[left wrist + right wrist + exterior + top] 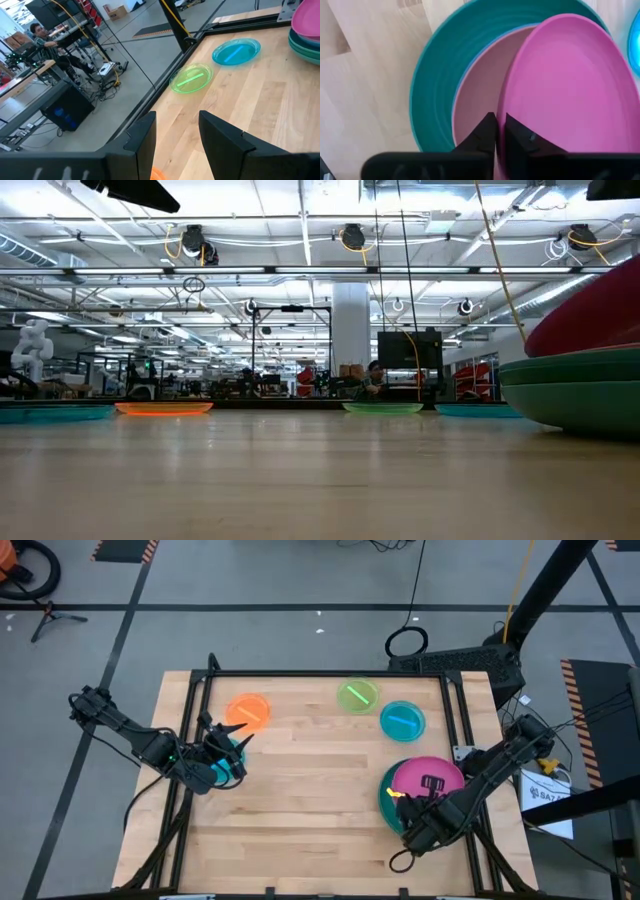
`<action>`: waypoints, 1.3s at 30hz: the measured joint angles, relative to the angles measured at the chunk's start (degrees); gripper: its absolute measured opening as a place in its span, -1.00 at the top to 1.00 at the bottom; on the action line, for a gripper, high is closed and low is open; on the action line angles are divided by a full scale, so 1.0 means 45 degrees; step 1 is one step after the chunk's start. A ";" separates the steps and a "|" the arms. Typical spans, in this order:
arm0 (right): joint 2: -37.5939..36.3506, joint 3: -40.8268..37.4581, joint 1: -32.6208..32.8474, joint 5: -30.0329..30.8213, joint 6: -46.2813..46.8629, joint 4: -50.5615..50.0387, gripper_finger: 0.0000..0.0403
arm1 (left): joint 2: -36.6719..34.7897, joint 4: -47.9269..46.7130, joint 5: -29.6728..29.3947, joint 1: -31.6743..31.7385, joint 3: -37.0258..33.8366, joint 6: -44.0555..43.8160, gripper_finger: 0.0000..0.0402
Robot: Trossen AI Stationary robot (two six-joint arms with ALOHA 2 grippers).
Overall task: Stack plastic plates
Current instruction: Stack the pink plate on top of the light pink plate, then stack the orange plate on top of the pink plate
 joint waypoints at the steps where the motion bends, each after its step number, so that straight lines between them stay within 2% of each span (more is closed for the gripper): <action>1: 0.0000 0.0000 -0.0007 -0.0026 0.0109 -0.0013 0.92 | 0.0000 0.0000 0.0000 -0.0001 0.0000 -0.0005 0.23; 11: 0.0000 0.0000 -0.0015 -0.0027 0.0500 -0.0019 0.49 | 0.0000 0.0005 0.0000 0.0002 0.0000 -0.0034 0.23; 14: 0.0000 0.0000 -0.0015 0.0172 0.0438 0.0011 0.43 | 0.0000 0.0049 -0.0005 0.0002 0.0000 -0.0024 0.23; 20: 0.0000 0.0000 -0.0094 0.1482 -0.0746 0.0930 0.39 | 0.0000 0.1148 -0.0008 0.0242 0.0000 0.0269 0.23; 24: 0.0000 0.0000 -0.0092 0.3817 -0.1285 0.1502 0.40 | 0.0000 0.1596 0.0056 0.0400 0.0004 0.0298 0.23; 28: 0.0000 0.0000 -0.0078 0.5889 -0.2727 0.2704 0.41 | 0.0010 0.1728 0.0103 0.0516 0.0005 -0.0342 0.23; 31: 0.0000 0.0000 -0.0075 0.6993 -0.3958 0.3683 0.41 | 0.0023 0.1662 0.0112 0.0527 0.0005 -0.1243 0.23; 35: 0.0000 0.0000 -0.0073 0.7830 -0.5847 0.4720 0.41 | 0.0340 0.1624 0.0134 0.0527 0.0005 -0.2061 0.23; 39: 0.0000 0.0000 -0.0140 0.9672 -0.7459 0.5419 0.42 | 0.1074 0.1618 0.0338 0.0527 0.0005 -0.3115 0.23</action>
